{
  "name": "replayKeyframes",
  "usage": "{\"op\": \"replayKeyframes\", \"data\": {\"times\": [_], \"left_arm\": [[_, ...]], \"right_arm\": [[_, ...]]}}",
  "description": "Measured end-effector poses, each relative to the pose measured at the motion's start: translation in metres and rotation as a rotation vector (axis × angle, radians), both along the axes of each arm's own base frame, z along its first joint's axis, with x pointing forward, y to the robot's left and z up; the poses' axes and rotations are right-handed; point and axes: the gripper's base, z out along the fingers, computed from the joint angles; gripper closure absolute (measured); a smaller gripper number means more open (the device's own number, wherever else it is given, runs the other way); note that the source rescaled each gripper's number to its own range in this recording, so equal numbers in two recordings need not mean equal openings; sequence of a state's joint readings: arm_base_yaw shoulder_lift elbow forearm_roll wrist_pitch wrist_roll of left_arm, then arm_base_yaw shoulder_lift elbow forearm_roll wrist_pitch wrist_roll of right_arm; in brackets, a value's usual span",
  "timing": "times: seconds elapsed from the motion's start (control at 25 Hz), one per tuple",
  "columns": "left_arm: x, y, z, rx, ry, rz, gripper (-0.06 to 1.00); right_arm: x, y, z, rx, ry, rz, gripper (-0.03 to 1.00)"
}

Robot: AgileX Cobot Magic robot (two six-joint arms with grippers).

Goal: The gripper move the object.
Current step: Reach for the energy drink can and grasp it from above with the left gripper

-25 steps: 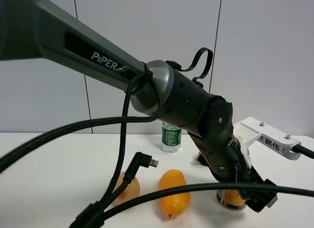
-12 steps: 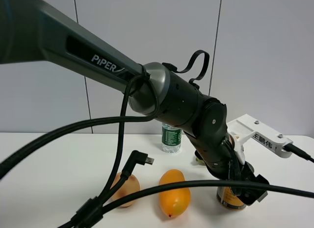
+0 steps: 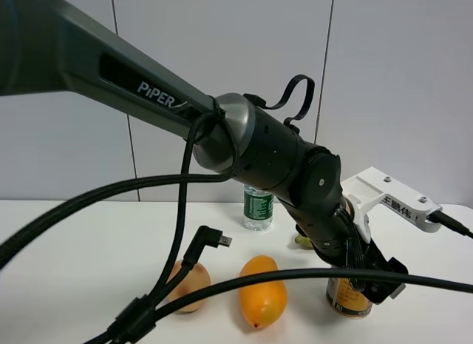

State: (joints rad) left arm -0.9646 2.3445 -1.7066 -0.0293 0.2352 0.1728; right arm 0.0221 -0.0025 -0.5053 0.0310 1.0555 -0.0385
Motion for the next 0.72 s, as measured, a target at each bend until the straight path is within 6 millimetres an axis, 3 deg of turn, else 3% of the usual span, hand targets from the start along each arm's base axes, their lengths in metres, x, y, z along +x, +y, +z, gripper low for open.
{"op": "replayKeyframes", "data": {"times": [0.04,0.08,0.2,0.24,0.72], "left_arm": [[0.0004,0.0003,0.0,0.0,0.0,0.001,0.03],[0.0008,0.0006,0.0,0.0,0.0,0.002,0.17],[0.0016,0.0011,-0.0002,0.0,0.001,0.004,0.83],[0.0016,0.0011,-0.0002,0.0,0.001,0.004,0.94],[0.0022,0.0016,-0.0002,-0.001,0.004,0.008,0.93]], "right_arm": [[0.0,0.0,0.0,0.0,0.0,0.0,-0.03],[0.0,0.0,0.0,0.0,0.0,0.0,-0.03],[0.0,0.0,0.0,0.0,0.0,0.0,-0.03],[0.0,0.0,0.0,0.0,0.0,0.0,-0.03],[0.0,0.0,0.0,0.0,0.0,0.0,-0.03]]}}
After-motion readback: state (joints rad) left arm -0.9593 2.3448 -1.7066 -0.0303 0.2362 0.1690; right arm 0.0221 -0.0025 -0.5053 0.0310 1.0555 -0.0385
